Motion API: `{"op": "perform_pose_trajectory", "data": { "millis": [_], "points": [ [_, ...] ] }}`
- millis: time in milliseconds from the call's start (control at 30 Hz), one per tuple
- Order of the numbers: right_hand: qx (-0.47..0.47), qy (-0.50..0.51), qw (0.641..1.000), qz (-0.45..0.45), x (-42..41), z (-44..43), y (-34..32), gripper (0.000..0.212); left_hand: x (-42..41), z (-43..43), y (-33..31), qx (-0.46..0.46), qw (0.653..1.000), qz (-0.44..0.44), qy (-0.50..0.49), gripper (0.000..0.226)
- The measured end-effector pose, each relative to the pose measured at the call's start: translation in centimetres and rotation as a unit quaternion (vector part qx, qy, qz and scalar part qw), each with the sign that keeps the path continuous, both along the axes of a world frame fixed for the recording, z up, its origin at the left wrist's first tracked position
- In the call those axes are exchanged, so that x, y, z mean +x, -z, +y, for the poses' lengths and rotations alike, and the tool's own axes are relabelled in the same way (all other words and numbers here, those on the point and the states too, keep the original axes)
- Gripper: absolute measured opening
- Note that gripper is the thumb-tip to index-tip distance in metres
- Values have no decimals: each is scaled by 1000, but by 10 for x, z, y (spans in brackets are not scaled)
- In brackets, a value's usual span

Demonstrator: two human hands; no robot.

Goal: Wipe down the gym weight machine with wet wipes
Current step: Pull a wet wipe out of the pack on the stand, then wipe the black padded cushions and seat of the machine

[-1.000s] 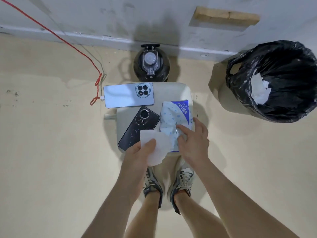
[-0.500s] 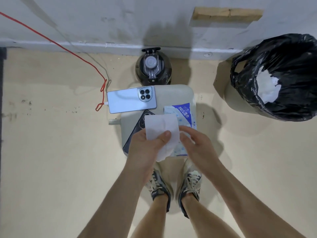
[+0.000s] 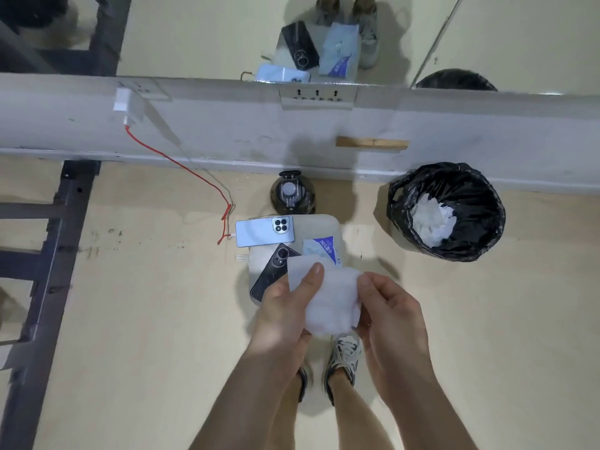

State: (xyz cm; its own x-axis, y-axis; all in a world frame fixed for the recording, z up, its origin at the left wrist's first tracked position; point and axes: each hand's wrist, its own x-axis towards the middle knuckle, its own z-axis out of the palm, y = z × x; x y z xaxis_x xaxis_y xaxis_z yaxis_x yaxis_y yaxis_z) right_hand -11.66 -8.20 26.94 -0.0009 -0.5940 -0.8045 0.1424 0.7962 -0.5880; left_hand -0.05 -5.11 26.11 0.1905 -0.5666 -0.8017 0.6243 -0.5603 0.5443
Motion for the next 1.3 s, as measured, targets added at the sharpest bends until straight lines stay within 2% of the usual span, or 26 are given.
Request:
{"op": "perform_pose_trajectory", "data": {
  "millis": [100,233,300,433,567,667,767,833,933,1000,1133,1267,1300],
  "points": [
    [-47,5,999,14,-1,11,-47,18,-4,18,-42,-44,997,54,-23,49],
    [-147,-31,980,133,1,40,-95,13,-8,45,-93,-91,991,97,-6,49],
    [-142,-20,979,143,3,57,-115,15,-5,56,-113,-74,995,64,-7,40],
    [-98,42,994,31,10,86,-155,21,7,82,-144,-52,998,-18,15,19],
    [-177,42,981,61,16,130,-203,21,26,119,-180,-53,994,-92,28,10],
    [-234,56,967,87,13,159,-243,16,31,143,-226,-114,984,-120,67,16],
    [-266,82,958,65,5,187,-284,13,18,164,-274,-184,956,-83,215,25],
    [-277,111,954,32,-4,205,-310,11,3,174,-297,-186,939,-14,289,31],
    [-285,155,946,5,-25,234,-342,12,-22,187,-320,-159,925,147,311,30],
    [-300,187,935,15,-43,256,-355,11,-40,195,-328,-159,917,155,333,21],
    [-326,257,903,113,-83,304,-372,16,-79,215,-343,-140,911,170,348,17],
    [-292,321,857,277,-128,368,-370,21,-119,244,-369,-143,887,274,343,35],
    [-275,344,840,318,-139,388,-364,22,-130,254,-376,-147,876,295,352,34]
  ]
}}
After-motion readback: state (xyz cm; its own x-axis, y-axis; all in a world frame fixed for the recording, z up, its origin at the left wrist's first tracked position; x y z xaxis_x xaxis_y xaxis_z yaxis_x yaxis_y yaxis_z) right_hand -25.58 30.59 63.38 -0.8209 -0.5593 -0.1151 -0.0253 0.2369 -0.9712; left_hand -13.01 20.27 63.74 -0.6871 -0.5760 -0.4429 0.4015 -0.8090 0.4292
